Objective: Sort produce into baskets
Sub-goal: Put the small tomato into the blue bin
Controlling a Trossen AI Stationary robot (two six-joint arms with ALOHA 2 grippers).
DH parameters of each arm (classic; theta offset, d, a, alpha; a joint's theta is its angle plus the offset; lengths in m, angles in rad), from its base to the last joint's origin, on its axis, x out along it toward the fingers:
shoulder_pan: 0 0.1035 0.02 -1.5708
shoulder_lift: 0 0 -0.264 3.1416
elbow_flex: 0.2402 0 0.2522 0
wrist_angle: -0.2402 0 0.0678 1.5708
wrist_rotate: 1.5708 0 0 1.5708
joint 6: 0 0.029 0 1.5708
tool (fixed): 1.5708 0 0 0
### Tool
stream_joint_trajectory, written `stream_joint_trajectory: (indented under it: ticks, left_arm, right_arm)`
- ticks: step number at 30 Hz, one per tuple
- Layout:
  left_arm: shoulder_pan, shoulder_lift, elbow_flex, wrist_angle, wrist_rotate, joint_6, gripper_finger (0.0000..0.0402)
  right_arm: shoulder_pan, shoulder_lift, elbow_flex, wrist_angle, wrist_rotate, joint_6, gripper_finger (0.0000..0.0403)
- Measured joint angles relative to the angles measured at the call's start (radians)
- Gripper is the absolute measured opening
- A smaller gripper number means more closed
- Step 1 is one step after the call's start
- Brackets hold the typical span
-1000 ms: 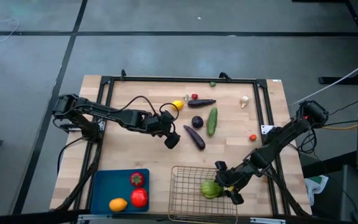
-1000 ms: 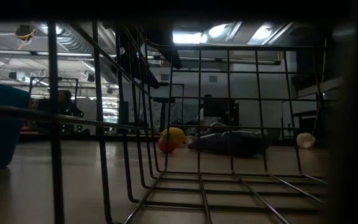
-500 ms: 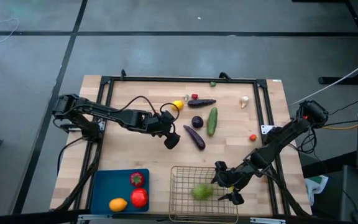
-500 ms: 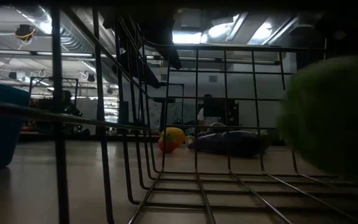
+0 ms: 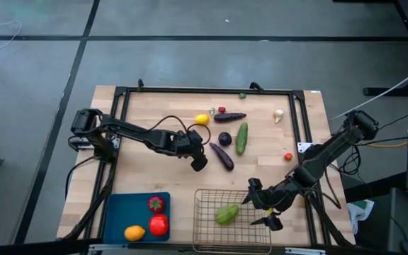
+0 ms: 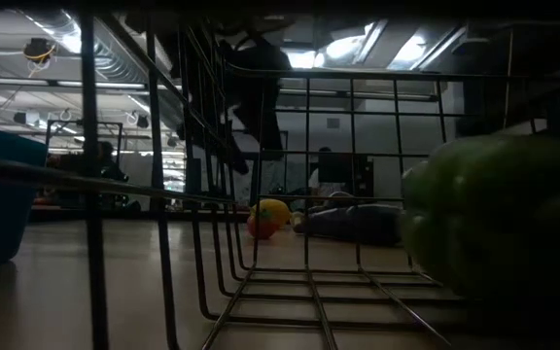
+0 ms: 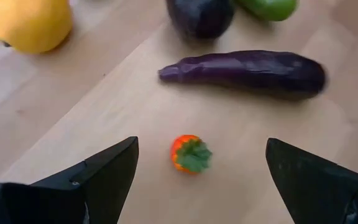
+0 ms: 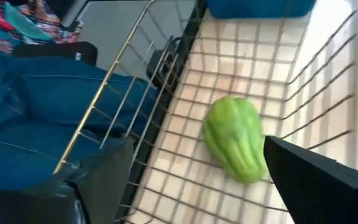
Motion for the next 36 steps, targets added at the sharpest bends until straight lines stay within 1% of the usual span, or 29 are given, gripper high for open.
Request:
stream_joint_trajectory:
  ticks: [5, 10, 13, 18, 24, 28, 36]
  left_arm:
    - [0.0, 0.046, 0.0, 0.028, -0.011, 0.0, 0.0347]
    - [0.001, 0.097, 0.0, 0.045, -0.013, 0.0, 0.0347]
    - [0.002, 0.122, 0.0, 0.044, -0.014, -0.002, 0.0347]
    - [0.012, 0.142, 0.0, 0.043, -0.031, -0.006, 0.0347]
    - [0.009, 0.158, 0.0, 0.052, -0.032, -0.002, 0.0345]
    - [0.002, 0.175, 0.0, 0.064, -0.031, -0.002, 0.0326]
    - [0.003, 0.197, 0.0, 0.079, -0.03, -0.001, 0.0263]
  right_arm:
    - [-0.007, -0.013, 0.074, -0.131, 0.077, -0.022, 0.0358]
    - [-0.028, -0.013, 0.156, -0.259, 0.128, -0.038, 0.0358]
    - [-0.053, -0.012, 0.2, -0.322, 0.129, -0.042, 0.0358]
    - [-0.095, -0.012, 0.251, -0.383, 0.129, -0.104, 0.0358]
    - [-0.147, -0.011, 0.276, -0.409, 0.128, -0.145, 0.0358]
    - [-0.181, -0.011, 0.279, -0.415, 0.128, -0.167, 0.0358]
    - [-0.259, -0.011, 0.279, -0.486, 0.138, -0.17, 0.0358]
